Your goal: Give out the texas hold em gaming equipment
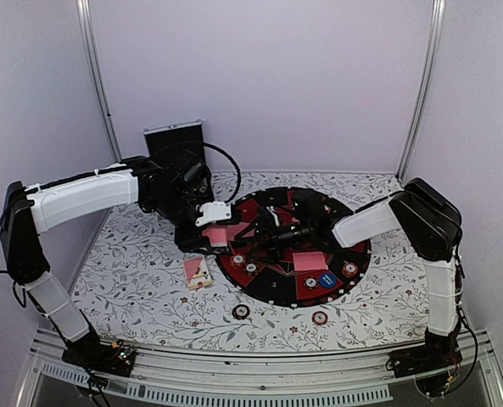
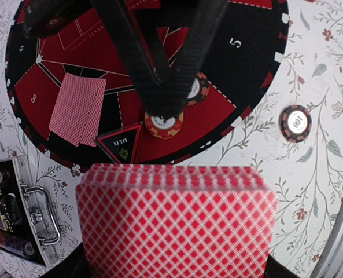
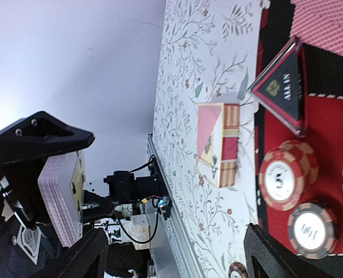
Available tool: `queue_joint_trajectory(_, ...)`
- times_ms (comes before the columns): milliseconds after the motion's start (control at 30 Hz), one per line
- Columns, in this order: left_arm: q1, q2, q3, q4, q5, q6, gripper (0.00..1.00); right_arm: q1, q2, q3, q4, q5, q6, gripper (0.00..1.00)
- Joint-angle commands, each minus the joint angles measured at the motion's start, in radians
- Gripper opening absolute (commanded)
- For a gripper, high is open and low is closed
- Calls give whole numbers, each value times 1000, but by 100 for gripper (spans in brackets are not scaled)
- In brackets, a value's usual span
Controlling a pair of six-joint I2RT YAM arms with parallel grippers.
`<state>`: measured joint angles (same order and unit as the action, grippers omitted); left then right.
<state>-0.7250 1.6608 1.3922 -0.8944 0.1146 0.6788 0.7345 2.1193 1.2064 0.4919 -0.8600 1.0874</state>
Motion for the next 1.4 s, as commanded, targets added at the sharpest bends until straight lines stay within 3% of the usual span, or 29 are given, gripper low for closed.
queue_joint_trajectory(0,6,-5,21,18,-3,-10,0,12,-57,-41,164,-45,102,85)
queue_joint_trajectory(367,6,-4,24,23,0,-14,0,45,-53,7,191,-61,141,85)
queue_joint_trajectory(1367,4,2,40,35,26,-29,0,136,241,338,324,-67,326,80)
